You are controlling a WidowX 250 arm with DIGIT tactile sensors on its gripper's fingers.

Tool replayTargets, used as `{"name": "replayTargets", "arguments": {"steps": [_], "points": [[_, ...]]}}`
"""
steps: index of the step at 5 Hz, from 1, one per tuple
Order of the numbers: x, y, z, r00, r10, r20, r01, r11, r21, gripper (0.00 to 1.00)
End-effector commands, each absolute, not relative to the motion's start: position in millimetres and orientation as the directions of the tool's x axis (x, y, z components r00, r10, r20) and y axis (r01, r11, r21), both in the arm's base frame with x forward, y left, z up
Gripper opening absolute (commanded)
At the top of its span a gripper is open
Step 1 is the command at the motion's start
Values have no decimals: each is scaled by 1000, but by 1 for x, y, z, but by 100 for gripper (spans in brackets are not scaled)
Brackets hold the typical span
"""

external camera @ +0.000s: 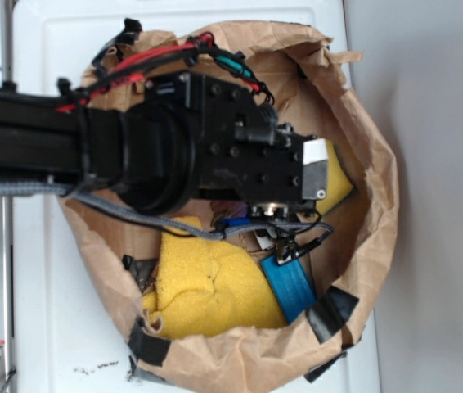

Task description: Grab the wood chip.

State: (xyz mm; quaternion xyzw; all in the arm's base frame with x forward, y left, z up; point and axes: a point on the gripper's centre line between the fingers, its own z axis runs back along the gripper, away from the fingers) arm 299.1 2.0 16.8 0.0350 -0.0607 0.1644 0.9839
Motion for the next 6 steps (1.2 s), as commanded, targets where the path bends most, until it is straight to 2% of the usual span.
{"name": "replayTargets", "arguments": {"steps": [1, 2, 3, 4, 5, 6], "points": [[269, 3, 13, 930, 328, 165, -341, 938, 56, 0], [284, 3, 25, 923, 345, 172, -355, 935, 25, 0], [295, 6, 52, 915, 366, 170, -367, 930, -21, 0], [306, 12, 90, 910, 388, 144, -377, 921, -99, 0], [304, 16, 123, 905, 385, 179, -369, 922, -117, 0], [297, 17, 150, 898, 384, 215, -383, 923, -46, 0]]}}
